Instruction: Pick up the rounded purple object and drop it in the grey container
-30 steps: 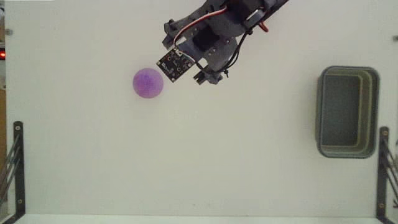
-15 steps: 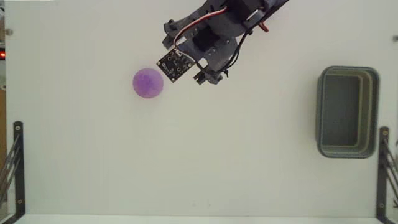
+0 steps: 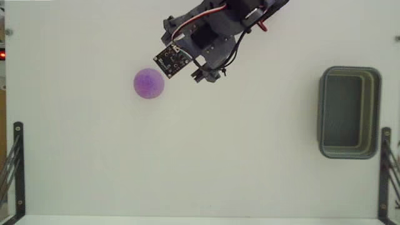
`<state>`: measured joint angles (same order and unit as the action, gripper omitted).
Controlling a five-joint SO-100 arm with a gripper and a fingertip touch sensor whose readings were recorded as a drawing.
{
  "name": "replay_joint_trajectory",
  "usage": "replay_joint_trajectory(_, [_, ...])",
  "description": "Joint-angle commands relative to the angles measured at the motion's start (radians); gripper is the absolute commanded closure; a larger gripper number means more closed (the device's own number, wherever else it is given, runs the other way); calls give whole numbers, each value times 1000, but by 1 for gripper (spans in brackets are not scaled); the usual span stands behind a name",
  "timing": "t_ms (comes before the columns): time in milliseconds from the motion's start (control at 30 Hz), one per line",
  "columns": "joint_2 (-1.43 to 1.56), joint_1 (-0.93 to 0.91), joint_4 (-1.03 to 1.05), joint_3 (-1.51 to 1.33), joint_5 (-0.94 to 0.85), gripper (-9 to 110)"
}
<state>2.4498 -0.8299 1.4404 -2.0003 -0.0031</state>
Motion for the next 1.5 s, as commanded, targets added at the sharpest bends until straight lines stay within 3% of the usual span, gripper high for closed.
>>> replay_joint_trajectory(0, [29, -16, -8, 5, 3, -9])
replay_joint_trajectory(800, [27, -16, -9, 5, 3, -9])
replay_joint_trajectory(1467, [-156, -16, -157, 40, 3, -9])
